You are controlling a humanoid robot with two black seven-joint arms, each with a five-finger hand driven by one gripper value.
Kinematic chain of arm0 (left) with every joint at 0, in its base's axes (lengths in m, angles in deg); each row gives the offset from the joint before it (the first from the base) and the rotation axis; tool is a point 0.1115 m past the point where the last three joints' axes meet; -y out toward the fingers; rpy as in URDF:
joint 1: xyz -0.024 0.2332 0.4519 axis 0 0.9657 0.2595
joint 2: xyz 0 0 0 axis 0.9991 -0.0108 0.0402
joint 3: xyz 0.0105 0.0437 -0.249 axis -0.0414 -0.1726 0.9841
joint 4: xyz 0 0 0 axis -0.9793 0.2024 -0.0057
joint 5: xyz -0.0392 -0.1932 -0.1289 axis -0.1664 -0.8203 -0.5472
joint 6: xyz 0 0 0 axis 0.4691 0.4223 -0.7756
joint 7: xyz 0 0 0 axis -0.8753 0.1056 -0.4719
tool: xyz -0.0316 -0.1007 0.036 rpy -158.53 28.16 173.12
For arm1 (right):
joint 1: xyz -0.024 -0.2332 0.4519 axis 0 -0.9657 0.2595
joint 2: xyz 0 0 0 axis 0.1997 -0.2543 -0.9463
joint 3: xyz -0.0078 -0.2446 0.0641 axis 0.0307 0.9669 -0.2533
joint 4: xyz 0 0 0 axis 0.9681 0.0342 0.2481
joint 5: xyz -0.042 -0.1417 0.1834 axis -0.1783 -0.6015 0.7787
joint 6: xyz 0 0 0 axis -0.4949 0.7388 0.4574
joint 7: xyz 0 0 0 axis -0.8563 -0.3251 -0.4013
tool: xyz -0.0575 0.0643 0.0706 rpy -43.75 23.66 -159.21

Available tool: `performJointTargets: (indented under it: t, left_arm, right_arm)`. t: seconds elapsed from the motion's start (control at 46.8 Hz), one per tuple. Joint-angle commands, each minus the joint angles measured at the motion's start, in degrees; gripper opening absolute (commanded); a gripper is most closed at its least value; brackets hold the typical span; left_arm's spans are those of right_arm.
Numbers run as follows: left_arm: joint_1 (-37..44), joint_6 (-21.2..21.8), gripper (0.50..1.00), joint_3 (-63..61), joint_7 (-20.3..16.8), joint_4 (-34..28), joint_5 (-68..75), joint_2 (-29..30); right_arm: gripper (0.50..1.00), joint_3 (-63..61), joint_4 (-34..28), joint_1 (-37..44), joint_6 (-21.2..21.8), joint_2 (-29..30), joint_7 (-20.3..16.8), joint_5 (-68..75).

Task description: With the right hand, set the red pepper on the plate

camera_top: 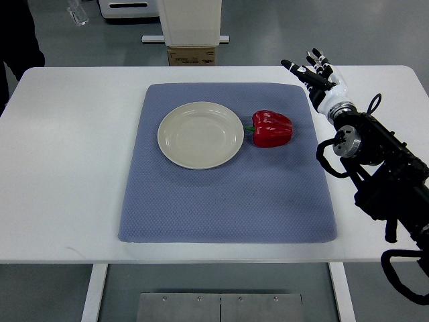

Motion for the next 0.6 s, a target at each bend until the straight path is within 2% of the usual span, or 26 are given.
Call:
performJointTargets:
  t: [0.0, 0.578]
  left_arm:
    - [0.00, -0.01, 1.000, 0.00, 0.00, 0.00, 0.00, 0.00]
    - [0.26, -0.01, 1.000, 0.00, 0.00, 0.00, 0.00, 0.00]
  right_arm:
    - [1.000, 0.10, 0.03, -0.17, 0.00, 0.00, 0.00, 0.05]
    - [1.000, 0.10, 0.03, -0.17, 0.09, 0.00, 0.00, 0.05]
